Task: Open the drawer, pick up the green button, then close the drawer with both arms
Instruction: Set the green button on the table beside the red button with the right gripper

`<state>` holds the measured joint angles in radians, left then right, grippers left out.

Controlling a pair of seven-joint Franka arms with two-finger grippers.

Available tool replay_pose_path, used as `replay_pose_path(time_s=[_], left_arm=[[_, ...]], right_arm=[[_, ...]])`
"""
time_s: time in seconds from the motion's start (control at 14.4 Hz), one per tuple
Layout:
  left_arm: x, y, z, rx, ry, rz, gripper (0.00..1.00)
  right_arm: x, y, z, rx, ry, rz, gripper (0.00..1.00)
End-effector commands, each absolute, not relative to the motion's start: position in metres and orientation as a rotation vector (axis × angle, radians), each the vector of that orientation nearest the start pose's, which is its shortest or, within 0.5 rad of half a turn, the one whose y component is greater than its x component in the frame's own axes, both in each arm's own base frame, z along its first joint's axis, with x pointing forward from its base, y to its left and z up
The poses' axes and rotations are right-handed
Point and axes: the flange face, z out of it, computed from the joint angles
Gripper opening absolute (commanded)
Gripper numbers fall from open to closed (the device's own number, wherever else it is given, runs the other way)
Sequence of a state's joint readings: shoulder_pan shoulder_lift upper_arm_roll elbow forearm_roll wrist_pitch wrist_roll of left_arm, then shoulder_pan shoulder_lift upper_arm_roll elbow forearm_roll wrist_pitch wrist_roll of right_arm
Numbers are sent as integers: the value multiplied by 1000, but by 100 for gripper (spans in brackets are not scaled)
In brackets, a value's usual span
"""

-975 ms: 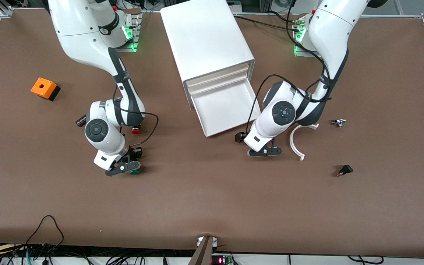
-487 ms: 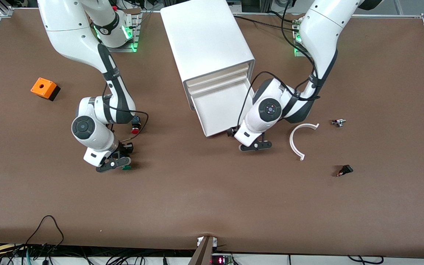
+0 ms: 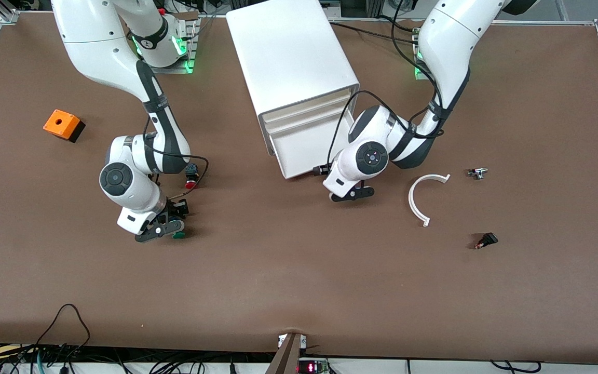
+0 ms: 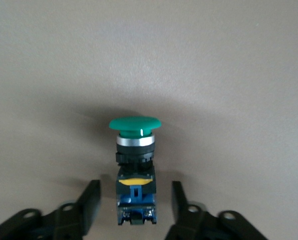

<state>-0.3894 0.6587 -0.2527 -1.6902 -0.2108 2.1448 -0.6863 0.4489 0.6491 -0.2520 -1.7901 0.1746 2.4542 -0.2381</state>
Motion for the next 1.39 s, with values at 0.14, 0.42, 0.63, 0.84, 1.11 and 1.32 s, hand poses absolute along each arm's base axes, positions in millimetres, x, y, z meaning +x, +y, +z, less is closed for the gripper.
replay_pose_path(time_s=[0.14, 0.42, 0.63, 0.84, 1.11, 1.32], left_arm=[[506, -405, 214, -3154, -284, 755, 100], [490, -415, 211, -3144, -358, 966, 100], [482, -420, 211, -3126, -342, 1035, 100], [473, -426, 197, -3102, -342, 1085, 100], [471, -428, 198, -3095, -349, 1105, 100], [473, -424, 204, -3077, -335, 1134, 100]], right_arm=[[648, 146, 281, -3064, -554, -163, 100], [659, 153, 363, -3026, -572, -188, 100], [653, 153, 411, -3003, -581, -165, 100], [642, 142, 452, -3000, -580, -166, 100], [626, 88, 495, -3081, -569, -79, 100], [618, 52, 536, -3095, -524, -30, 100]])
